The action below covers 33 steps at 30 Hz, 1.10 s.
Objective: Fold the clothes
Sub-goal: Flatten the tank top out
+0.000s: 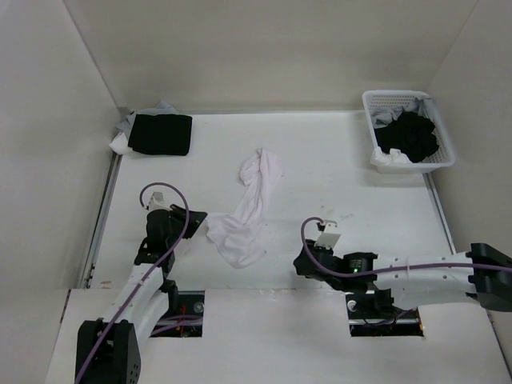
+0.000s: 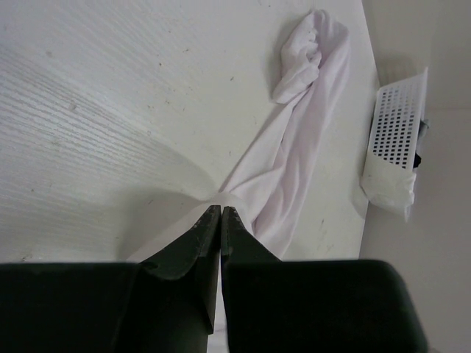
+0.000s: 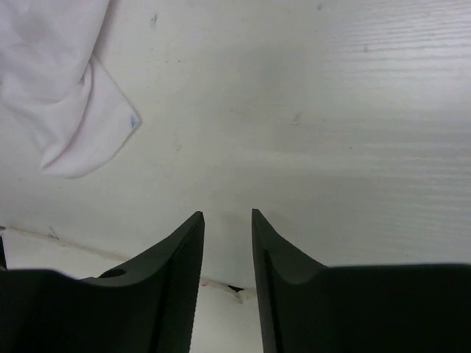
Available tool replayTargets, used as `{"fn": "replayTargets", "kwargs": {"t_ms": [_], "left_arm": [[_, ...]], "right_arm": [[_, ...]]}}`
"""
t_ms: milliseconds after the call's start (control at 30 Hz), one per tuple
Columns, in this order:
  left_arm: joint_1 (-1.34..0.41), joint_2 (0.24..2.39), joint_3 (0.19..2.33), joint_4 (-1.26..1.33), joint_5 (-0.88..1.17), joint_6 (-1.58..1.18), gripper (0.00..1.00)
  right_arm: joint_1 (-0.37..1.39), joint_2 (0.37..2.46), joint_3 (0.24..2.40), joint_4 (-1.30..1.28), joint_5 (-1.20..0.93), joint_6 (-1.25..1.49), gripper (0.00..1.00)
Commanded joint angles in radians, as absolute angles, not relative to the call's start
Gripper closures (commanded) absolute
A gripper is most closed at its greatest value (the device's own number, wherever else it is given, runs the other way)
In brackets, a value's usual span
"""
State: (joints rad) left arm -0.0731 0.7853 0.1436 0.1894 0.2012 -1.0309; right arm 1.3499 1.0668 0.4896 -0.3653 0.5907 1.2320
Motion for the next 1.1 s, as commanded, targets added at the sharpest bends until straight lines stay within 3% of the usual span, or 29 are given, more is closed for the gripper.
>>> {"fn": "replayTargets", "kwargs": {"t_ms": [0,100,267,500,667,733,867,1067], "left_arm": [[-0.073,0.741,0.173,0.209,0.201,-1.052,0.99],[-0.077,0.721,0.172,0.192,0.195,-1.051,0.99],[-0.068,0.729,0.187,0.196,0.183,-1.042,0.99],[-0.079,0.726,0.184,0.192,0.179,-1.035,0.99],[-0.079,0.736,0.184,0.202,0.179,-1.032,0.99],[-0.079,0.738,0.189,0.209,0.179,-1.032,0.99],[-0.076,0.736,0.210,0.207,0.173,-1.034,0.99],[-0.105,0.651,0.378,0.177,0.118,-1.078,1.00]], "right_arm": [[1.360,1.016,0.509,-0.450,0.650,1.370,0.60],[1.348,1.076,0.543,-0.347,0.586,1.294,0.51],[1.273,1.355,0.675,-0.149,0.494,1.080,0.58],[1.210,1.600,0.793,-0.002,0.437,0.997,0.56],[1.200,1.672,0.807,0.006,0.394,1.009,0.64],[1.197,1.687,0.805,0.031,0.373,1.012,0.77],[1.187,1.629,0.778,0.060,0.367,1.023,0.98],[1.121,1.177,0.810,-0.185,0.579,0.879,1.00]]}}
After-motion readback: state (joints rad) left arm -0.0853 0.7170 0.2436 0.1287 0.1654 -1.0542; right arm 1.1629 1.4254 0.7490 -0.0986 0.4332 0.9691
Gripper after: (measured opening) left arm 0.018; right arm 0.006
